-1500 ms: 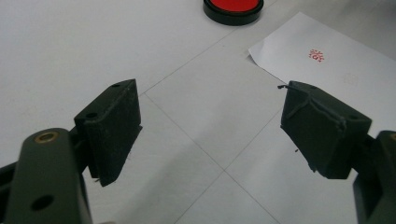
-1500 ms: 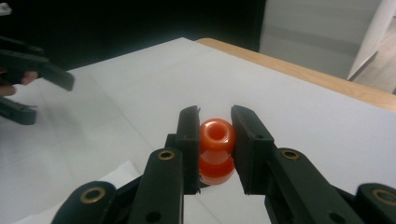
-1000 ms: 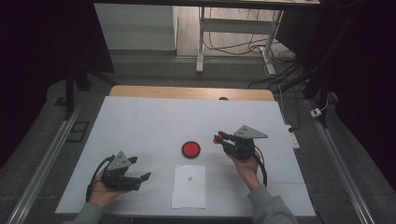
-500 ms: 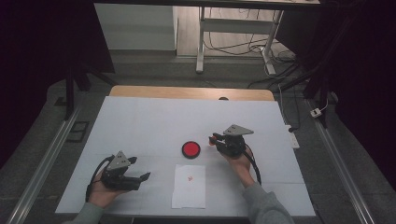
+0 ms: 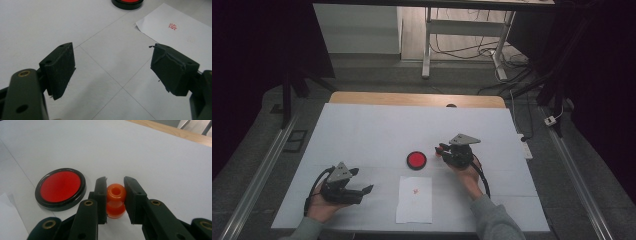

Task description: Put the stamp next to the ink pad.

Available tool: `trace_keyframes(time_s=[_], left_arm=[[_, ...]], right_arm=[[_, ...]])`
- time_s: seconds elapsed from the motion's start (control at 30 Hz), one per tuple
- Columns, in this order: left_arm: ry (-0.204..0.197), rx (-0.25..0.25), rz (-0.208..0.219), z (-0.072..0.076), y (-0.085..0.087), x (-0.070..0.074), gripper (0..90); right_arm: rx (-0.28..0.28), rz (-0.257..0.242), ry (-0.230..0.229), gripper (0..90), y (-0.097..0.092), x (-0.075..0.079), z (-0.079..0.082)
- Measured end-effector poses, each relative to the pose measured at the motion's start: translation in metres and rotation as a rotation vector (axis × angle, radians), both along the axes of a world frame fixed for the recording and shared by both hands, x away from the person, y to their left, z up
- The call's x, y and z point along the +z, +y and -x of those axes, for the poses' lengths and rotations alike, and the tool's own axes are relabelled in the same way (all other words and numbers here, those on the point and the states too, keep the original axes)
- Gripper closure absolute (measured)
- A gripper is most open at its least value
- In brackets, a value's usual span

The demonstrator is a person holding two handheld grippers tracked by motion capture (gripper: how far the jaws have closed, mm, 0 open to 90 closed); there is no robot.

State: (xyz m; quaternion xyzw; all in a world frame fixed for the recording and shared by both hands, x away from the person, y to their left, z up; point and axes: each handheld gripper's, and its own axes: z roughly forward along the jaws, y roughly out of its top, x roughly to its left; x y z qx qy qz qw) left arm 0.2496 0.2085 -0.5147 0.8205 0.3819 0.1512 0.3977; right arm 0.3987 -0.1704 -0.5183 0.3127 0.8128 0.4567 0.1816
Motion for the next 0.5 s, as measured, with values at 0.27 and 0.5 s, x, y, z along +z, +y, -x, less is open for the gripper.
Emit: trace_keyframes(time_s=[0.27,0.5], left_arm=[[0.001,0.0,-0.002,0.0004,-0.0009,-0.0005,19.7],[0.004,-0.002,-0.001,0.0,-0.0004,-0.0006,19.7]], right_arm=[[0.003,0.023,0.014,71.7,0.0024,-0.0044,-0.0014],[0.012,0.051,0.026,70.3,0.0049,-0.0082,-0.0018]])
